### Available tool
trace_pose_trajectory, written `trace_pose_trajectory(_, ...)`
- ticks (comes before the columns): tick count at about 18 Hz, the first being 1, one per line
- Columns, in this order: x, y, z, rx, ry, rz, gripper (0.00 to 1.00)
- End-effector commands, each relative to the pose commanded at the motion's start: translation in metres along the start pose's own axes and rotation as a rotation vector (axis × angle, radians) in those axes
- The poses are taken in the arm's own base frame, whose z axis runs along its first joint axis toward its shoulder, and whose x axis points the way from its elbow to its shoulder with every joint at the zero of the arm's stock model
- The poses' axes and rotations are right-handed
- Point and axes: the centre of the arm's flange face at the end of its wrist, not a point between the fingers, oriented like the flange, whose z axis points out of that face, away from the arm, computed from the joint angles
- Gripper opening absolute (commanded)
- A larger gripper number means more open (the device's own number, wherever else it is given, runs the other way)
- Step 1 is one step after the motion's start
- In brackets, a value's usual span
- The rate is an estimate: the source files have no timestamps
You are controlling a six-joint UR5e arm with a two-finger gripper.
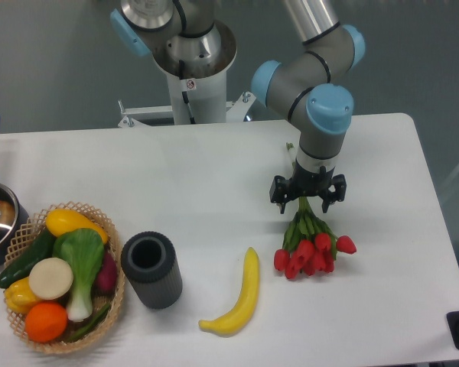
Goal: Pick up the flowers from the table
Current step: 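Move the open gripper toward the tulip stems and lower it, then lower the gripper around the tulip stems and close it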
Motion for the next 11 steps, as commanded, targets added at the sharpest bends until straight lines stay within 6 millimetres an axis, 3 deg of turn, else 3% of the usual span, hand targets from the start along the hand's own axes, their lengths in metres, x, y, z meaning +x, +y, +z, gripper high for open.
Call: trace_pose_trajectory(11, -0.009, -0.009, 0.02, -0.017, 0.014, 0.0, 1.0)
